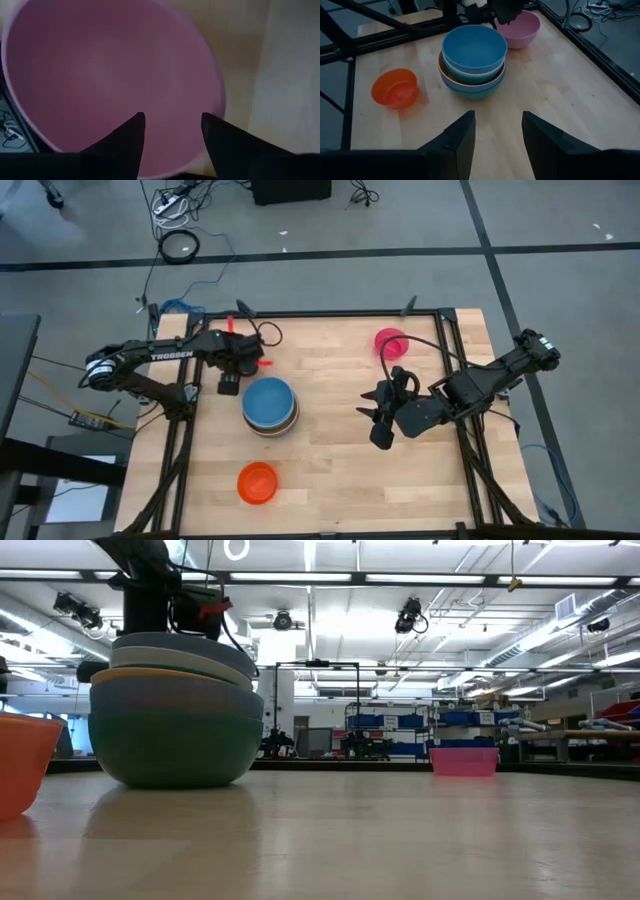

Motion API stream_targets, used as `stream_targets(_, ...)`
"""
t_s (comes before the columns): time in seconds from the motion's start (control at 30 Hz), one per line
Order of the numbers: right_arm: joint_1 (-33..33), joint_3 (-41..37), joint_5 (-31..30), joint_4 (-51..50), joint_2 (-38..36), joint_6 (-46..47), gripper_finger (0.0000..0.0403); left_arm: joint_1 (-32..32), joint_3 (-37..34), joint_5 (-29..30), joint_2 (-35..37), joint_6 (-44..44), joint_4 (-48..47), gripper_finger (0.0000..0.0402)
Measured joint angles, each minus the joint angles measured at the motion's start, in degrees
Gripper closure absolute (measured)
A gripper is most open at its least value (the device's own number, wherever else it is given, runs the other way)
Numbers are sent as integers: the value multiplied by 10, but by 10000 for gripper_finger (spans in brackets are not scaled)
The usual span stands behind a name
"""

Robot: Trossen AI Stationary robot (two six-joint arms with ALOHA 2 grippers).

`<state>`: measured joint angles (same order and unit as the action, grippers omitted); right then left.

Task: Nest bowls inside each other
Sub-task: Stack the pink bowl on top of the blue bowl

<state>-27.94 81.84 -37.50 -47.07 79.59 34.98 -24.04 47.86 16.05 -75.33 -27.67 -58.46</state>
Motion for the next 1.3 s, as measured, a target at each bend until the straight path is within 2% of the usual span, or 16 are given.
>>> stream_targets(0.17,0,0,0,0,0,9,252,-3,-5,-5,0,-4,7,198)
stream_targets(0.43,9,0,0,-4,0,9,252,-3,47,-9,0,7,-73,198)
stream_targets(0.7,13,0,1,-6,0,8,252,-3,69,-97,0,27,-101,198)
stream_targets(0.77,13,0,1,-7,0,8,252,-3,69,-100,0,31,-103,198)
stream_targets(1.0,13,0,1,-7,0,6,252,-3,34,-99,0,39,-78,198)
stream_targets(1.1,13,0,1,-7,0,6,252,-3,14,-81,0,41,-67,198)
stream_targets(1.3,13,0,1,-7,0,5,252,-3,-20,-83,0,42,0,198)
